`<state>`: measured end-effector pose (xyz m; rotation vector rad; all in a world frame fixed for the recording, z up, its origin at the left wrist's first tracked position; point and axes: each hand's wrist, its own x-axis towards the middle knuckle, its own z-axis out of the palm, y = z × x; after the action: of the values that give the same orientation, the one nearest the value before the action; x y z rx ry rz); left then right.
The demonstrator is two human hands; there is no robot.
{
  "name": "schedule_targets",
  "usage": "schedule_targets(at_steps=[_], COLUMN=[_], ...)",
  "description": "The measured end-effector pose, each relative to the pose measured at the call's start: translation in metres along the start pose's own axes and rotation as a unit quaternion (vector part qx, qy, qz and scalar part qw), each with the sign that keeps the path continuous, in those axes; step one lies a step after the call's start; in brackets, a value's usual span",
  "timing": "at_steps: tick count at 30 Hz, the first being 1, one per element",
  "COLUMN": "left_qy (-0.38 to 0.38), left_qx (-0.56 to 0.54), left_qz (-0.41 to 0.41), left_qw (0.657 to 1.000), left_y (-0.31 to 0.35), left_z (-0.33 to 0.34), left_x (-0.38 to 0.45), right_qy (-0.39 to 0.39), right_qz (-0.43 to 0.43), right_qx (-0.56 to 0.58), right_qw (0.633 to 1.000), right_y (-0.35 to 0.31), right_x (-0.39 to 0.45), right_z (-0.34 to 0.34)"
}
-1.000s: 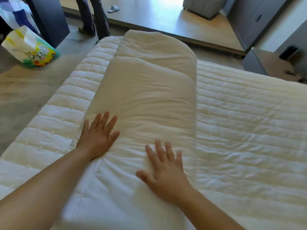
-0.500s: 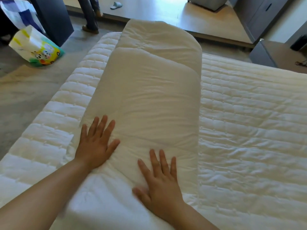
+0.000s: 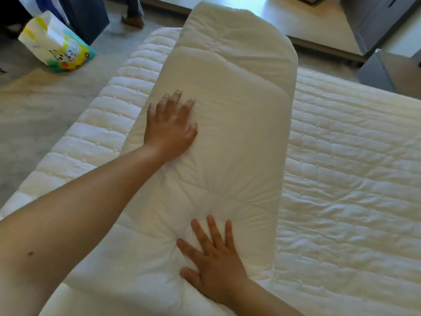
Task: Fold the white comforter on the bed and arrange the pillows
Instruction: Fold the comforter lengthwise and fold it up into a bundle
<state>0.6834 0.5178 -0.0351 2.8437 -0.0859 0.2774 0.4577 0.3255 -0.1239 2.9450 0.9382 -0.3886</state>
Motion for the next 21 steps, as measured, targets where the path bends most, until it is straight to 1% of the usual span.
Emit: schedule_targets(at_steps=[2,3,4,6,7,8,9,11,13,15,18,21], left_qy=[-0.086,-0.115,-0.131,-0.145,-0.153,-0.16,-0.163,-0.163,-0.151,-0.126,-0.085,-0.057], left_qx=[0.026,0.032,0.031,0.024,0.022,0.022,0.023,0.017,0.015,0.022,0.003,-0.008], left_qz=[0.002,-0.005,-0.013,-0.025,-0.028,-0.03,-0.032,-0.037,-0.036,-0.026,-0.021,-0.013], left_qw=[0.996,0.993,0.991,0.989,0.988,0.986,0.986,0.986,0.988,0.991,0.996,0.998], left_y=[-0.002,-0.007,-0.012,-0.022,-0.025,-0.028,-0.031,-0.034,-0.035,-0.037,-0.043,-0.052], left_z=[0.023,0.038,0.049,0.068,0.075,0.08,0.085,0.093,0.104,0.12,0.144,0.163], left_x=[0.024,0.028,0.029,0.027,0.027,0.027,0.029,0.029,0.024,0.017,0.014,0.017], right_qy=[0.029,0.066,0.12,0.251,0.3,0.324,0.323,0.272,0.217,0.21,0.213,0.158], right_qz=[-0.024,-0.031,-0.024,0.02,0.056,0.101,0.146,0.218,0.251,0.241,0.211,0.203], right_qx=[0.029,0.065,0.119,0.198,0.209,0.207,0.201,0.178,0.132,0.076,0.041,0.015], right_qw=[0.999,0.995,0.985,0.947,0.929,0.918,0.913,0.92,0.934,0.945,0.953,0.966], right_y=[0.007,0.016,0.029,0.068,0.092,0.119,0.145,0.19,0.222,0.239,0.246,0.245], right_x=[-0.004,-0.003,0.002,0.03,0.053,0.083,0.117,0.189,0.257,0.314,0.39,0.453], right_z=[-0.018,-0.035,-0.056,-0.101,-0.125,-0.147,-0.167,-0.197,-0.215,-0.23,-0.245,-0.231])
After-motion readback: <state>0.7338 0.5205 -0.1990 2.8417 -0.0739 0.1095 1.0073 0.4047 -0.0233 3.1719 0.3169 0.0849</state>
